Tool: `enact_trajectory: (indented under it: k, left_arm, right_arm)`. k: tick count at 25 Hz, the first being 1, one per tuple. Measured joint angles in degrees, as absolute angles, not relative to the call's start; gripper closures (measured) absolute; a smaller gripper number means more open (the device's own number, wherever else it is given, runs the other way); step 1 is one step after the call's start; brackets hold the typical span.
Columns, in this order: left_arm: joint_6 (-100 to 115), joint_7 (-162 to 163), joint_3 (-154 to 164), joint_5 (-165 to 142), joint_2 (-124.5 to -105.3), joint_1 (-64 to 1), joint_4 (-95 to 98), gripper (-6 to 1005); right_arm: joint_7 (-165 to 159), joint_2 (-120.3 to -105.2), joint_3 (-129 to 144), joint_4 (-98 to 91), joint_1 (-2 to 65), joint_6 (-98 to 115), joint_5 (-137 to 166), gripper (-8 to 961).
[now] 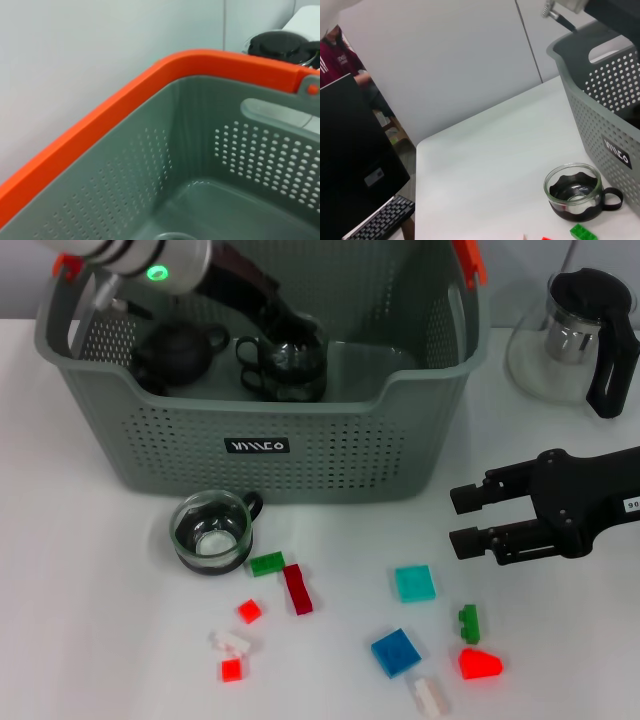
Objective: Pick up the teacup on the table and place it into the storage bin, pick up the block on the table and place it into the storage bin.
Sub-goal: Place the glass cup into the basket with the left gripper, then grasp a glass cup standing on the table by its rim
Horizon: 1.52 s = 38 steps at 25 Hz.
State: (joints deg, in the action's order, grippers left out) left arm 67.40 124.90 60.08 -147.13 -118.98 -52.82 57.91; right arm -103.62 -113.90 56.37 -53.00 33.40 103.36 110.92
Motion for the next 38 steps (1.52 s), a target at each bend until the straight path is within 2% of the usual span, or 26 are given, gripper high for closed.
enact_trajectory:
  k: [10, 19, 21, 26, 33, 38]
  left_arm:
    - [86.84, 124.31, 52.68, -142.16, -119.72, -48.29, 76.84, 250]
    - [103.37, 117.05, 52.50, -129.36, -120.09, -39.05, 90.91, 252]
    - [107.11, 113.80, 52.48, -127.80, -120.67, -37.18, 92.79, 252]
    - [110.32, 104.96, 52.49, -127.45, -122.33, -32.86, 95.11, 254]
    - [109.73, 98.40, 52.93, -132.10, -121.78, -31.12, 91.43, 255]
    - [108.96, 94.27, 53.94, -139.40, -122.87, -30.90, 89.68, 257]
  right_arm:
    - [-103.62, -113.90, 56.29, -53.00, 33.56, 102.82, 110.92, 311]
    - [-103.62, -114.11, 55.82, -52.92, 33.63, 102.14, 110.92, 311]
    - [-103.62, -114.16, 55.81, -52.79, 33.73, 102.12, 110.91, 311]
    - [-104.08, -114.31, 55.70, -51.59, 34.22, 101.58, 110.84, 311]
    - [-104.15, -114.51, 55.63, -49.88, 34.80, 100.46, 110.62, 312]
    - [-104.61, -114.89, 55.62, -49.86, 34.82, 99.92, 110.51, 311]
